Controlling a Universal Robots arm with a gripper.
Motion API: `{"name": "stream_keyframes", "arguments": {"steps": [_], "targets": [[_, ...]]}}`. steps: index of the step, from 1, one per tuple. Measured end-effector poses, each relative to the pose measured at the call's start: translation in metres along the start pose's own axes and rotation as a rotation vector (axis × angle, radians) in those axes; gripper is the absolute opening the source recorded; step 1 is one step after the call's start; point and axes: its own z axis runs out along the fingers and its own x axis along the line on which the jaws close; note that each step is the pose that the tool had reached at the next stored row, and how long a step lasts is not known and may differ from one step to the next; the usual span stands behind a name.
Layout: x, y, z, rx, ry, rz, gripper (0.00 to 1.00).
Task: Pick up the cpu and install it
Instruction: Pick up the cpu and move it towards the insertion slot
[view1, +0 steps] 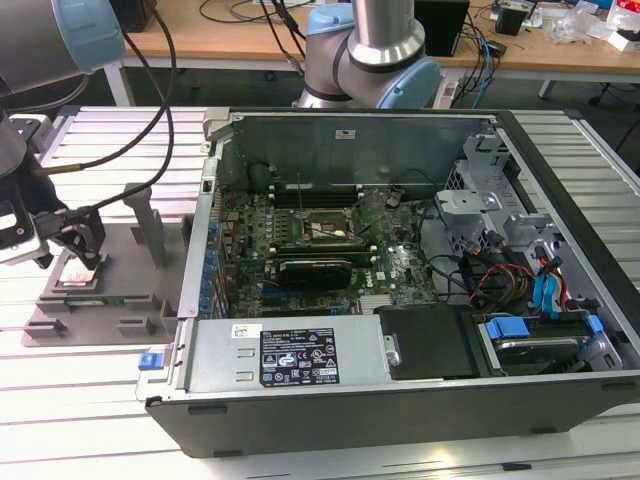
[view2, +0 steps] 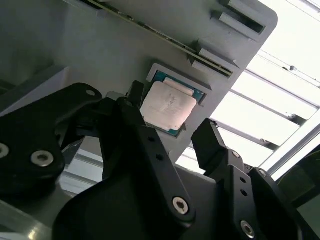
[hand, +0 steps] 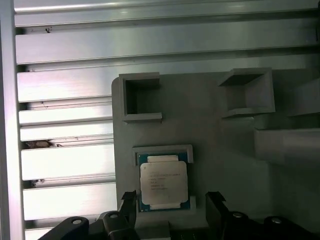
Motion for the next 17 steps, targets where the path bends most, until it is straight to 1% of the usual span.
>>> {"name": "stream_keyframes", "arguments": {"steps": [1,2,3,4,5,6,10,11,12,13,14,17], "targets": [[0.0000,-0.0001,0.0019,0.0001,0.0001,0.000,0.66],[0.0002,-0.0003,0.0059,0.0002,0.0004,0.000,0.66],[0.0003,-0.0004,0.0099,0.0003,0.0024,-0.001,0.66],[0.0003,-0.0005,0.0117,0.0007,0.0050,-0.002,0.66],[0.0004,-0.0006,0.0141,0.0015,0.0098,-0.003,0.66],[0.0004,-0.0007,0.0144,0.0020,0.0112,-0.003,0.66],[0.0003,0.0002,0.0149,0.0016,0.0107,-0.003,0.66],[0.0005,0.0011,0.0149,0.0019,0.0110,-0.003,0.66],[0.0007,0.0034,0.0158,0.0019,0.0111,-0.003,0.66],[0.0010,0.0069,0.0172,0.0019,0.0112,-0.005,0.66],[0.0011,0.0083,0.0187,0.0017,0.0111,-0.008,0.66],[0.0014,0.0095,0.0257,0.0016,0.0119,-0.023,0.66]]}}
